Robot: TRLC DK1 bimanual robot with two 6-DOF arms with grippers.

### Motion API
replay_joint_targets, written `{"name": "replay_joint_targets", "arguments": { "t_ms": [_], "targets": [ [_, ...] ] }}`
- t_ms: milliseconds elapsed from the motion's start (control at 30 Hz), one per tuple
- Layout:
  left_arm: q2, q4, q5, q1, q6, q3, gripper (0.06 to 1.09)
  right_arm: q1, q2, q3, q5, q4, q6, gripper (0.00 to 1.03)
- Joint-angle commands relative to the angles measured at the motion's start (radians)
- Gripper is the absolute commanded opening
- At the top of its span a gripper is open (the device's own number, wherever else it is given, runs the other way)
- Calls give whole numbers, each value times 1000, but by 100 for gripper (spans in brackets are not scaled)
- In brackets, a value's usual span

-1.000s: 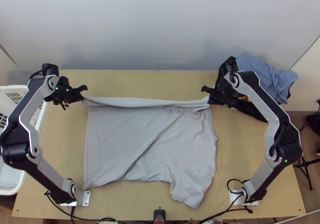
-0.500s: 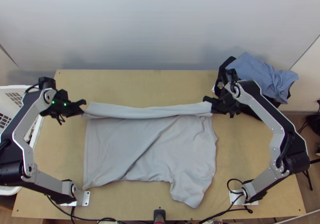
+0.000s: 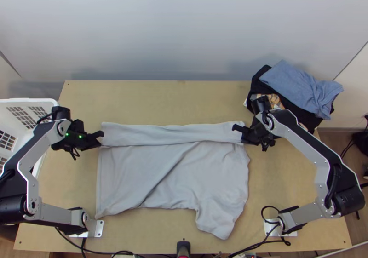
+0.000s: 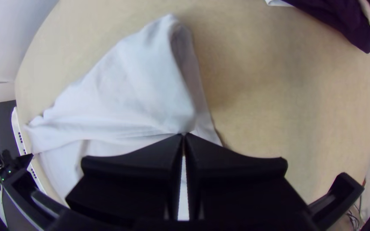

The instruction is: Fold the t-shirt

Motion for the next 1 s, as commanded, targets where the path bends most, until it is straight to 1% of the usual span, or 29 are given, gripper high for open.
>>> {"name": "replay_joint_targets", "arguments": {
  "t_ms": [0, 33, 67, 100, 133, 167, 267, 300, 333, 367, 400, 433, 467, 500, 533, 567, 633, 667, 700, 733, 767, 800, 833, 867, 900, 967],
  "targets": [
    [-33, -9, 1, -6, 10, -39, 50, -15, -35, -67, 9, 21, 8, 9],
    [-43, -32, 1, -8, 13, -38, 70, -17, -44, -70, 7, 12, 10, 16],
    [-50, -77, 4, -15, 45, -29, 87, -18, -64, -77, 9, 9, 7, 19],
    [-61, -109, 4, -23, 65, -23, 98, -21, -88, -89, 9, 12, 5, 24],
    [-76, -115, 4, -26, 77, -19, 104, -26, -114, -100, 7, 12, 1, 35],
    [-96, -115, 4, -25, 82, -21, 104, -28, -142, -110, 7, 10, -5, 42],
    [-173, -117, 4, -12, 96, -24, 104, -38, -249, -156, 6, 7, -2, 43],
    [-201, -126, 4, -9, 105, -23, 104, -43, -295, -175, 3, 4, 14, 45],
    [-234, -134, 4, -9, 119, -24, 104, -54, -348, -190, -2, -4, 22, 52],
    [-273, -135, 4, -9, 125, -29, 104, -48, -397, -196, -16, -54, 25, 63],
    [-308, -146, 4, -14, 137, -32, 104, -29, -436, -199, -33, -125, 36, 80],
    [-343, -175, 2, -18, 159, -29, 104, -6, -467, -207, -36, -198, 59, 94],
    [-371, -220, 4, -28, 180, -21, 104, 23, -489, -222, -37, -283, 105, 98],
    [-394, -270, 4, -41, 199, -13, 103, 58, -506, -247, -40, -358, 142, 98],
    [-412, -312, -2, -58, 219, -12, 103, 104, -515, -274, -40, -425, 159, 98],
    [-423, -341, -15, -66, 228, -10, 103, 147, -521, -305, -42, -479, 156, 98],
    [-438, -407, -36, -92, 262, -12, 103, 249, -522, -388, -46, -517, 153, 95],
    [-441, -411, -68, -98, 272, -18, 103, 273, -524, -429, -50, -517, 148, 92],
    [-441, -416, -104, -104, 283, -27, 103, 295, -532, -463, -73, -517, 128, 89],
    [-441, -424, -134, -112, 294, -30, 103, 316, -550, -485, -94, -507, 123, 85],
    [-441, -427, -154, -115, 295, -29, 103, 327, -564, -491, -112, -496, 128, 78],
    [-443, -433, -163, -117, 297, -27, 103, 336, -565, -494, -145, -497, 128, 67],
    [-446, -445, -173, -117, 301, -24, 103, 341, -565, -492, -162, -494, 125, 58],
    [-452, -453, -177, -117, 306, -21, 103, 339, -562, -494, -185, -488, 123, 52],
    [-460, -459, -183, -115, 308, -21, 103, 344, -558, -500, -218, -487, 122, 48],
    [-469, -471, -199, -115, 311, -19, 103, 380, -544, -501, -223, -473, 126, 48]
  ]
}}
